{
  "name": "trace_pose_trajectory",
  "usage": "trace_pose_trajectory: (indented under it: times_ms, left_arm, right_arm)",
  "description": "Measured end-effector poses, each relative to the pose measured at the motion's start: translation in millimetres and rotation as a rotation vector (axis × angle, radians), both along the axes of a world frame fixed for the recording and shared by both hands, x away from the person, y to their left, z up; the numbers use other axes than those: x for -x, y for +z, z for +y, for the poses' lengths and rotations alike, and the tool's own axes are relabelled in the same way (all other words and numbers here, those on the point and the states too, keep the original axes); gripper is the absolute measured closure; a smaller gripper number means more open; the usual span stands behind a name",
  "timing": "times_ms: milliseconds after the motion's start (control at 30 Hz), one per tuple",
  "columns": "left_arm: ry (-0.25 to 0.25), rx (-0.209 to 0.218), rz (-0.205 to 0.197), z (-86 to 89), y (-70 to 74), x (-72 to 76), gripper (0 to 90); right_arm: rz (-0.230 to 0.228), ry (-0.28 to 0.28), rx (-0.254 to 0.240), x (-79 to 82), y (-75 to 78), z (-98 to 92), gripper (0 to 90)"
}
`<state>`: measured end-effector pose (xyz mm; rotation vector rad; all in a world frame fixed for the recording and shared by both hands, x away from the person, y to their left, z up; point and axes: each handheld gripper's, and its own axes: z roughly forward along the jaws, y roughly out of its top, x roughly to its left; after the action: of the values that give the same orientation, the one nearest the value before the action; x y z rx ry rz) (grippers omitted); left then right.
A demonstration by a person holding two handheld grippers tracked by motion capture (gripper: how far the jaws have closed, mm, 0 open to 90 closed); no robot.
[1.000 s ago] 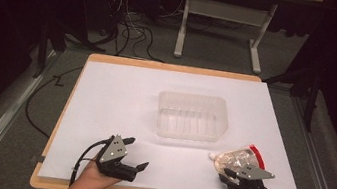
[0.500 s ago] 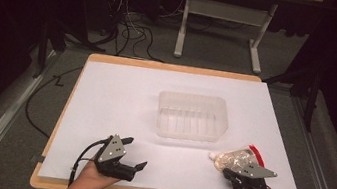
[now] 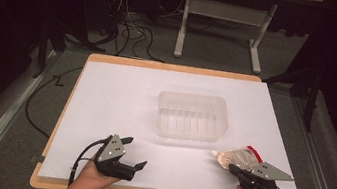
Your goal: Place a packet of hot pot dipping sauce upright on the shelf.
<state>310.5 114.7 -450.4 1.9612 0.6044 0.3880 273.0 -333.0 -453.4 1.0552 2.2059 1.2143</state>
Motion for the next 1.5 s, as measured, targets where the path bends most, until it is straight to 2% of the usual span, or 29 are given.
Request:
trace_pose_trajectory:
  times_ms: [133, 233, 333, 367, 400, 433, 467, 500, 700, 767, 1100, 1200, 1300, 1333, 1500]
  left_arm:
    - [0.001, -0.002, 0.000, 0.1, -0.1, -0.3, 12.5]
    - [0.003, -0.002, 0.001, 0.2, -0.2, -0.3, 12.5]
    - [0.004, -0.001, 0.001, 0.1, -0.1, -0.4, 12.5]
    - [0.004, -0.001, 0.001, 0.1, -0.1, -0.3, 12.5]
    - [0.004, -0.002, 0.001, 0.1, -0.1, -0.3, 12.5]
    - [0.005, -0.001, 0.001, 0.1, -0.2, -0.2, 12.6]
    - [0.005, -0.001, 0.001, 0.1, -0.2, -0.2, 12.5]
    - [0.006, -0.002, 0.000, 0.1, -0.4, -0.2, 12.5]
    - [0.008, -0.001, 0.001, 0.6, -0.4, -0.8, 12.5]
    - [0.008, -0.001, 0.000, 0.7, -0.4, -0.8, 12.6]
    - [0.009, 0.001, 0.002, 2.2, -0.2, -0.6, 12.6]
    - [0.011, 0.002, 0.001, 2.8, -0.3, -0.7, 12.6]
    - [0.010, 0.001, 0.001, 2.6, 0.0, -0.4, 12.6]
    - [0.010, 0.003, 0.000, 2.5, 0.0, -0.4, 12.6]
    - [0.012, 0.005, -0.005, 2.4, 0.6, 0.1, 12.6]
  right_arm:
    - [-0.041, -0.002, -0.080, 2.6, 12.2, -2.1, 90.0]
    - [-0.070, -0.003, -0.112, 3.8, 19.0, -3.2, 90.0]
    - [-0.106, -0.025, -0.187, 5.0, 28.8, -7.2, 90.0]
    - [-0.129, -0.041, -0.239, 5.3, 35.1, -10.9, 90.0]
    - [-0.129, -0.041, -0.239, 5.3, 35.1, -10.9, 90.0]
    - [-0.147, -0.049, -0.280, 5.1, 41.3, -14.8, 90.0]
    - [-0.147, -0.049, -0.280, 5.1, 41.3, -14.8, 90.0]
    - [-0.162, -0.058, -0.301, 3.6, 46.9, -18.3, 90.0]
    - [-0.172, -0.082, -0.360, -4.0, 56.1, -23.6, 90.0]
    - [-0.170, -0.086, -0.372, -6.5, 58.0, -23.0, 90.0]
    - [-0.215, -0.075, -0.379, -13.3, 68.7, -12.3, 90.0]
    - [-0.225, -0.087, -0.365, -13.6, 63.1, -12.3, 90.0]
    - [-0.202, -0.098, -0.356, -15.2, 54.3, -14.1, 90.0]
    - [-0.206, -0.098, -0.360, -13.4, 52.6, -16.0, 90.0]
    - [-0.212, -0.093, -0.361, -7.1, 49.6, -19.1, 90.0]
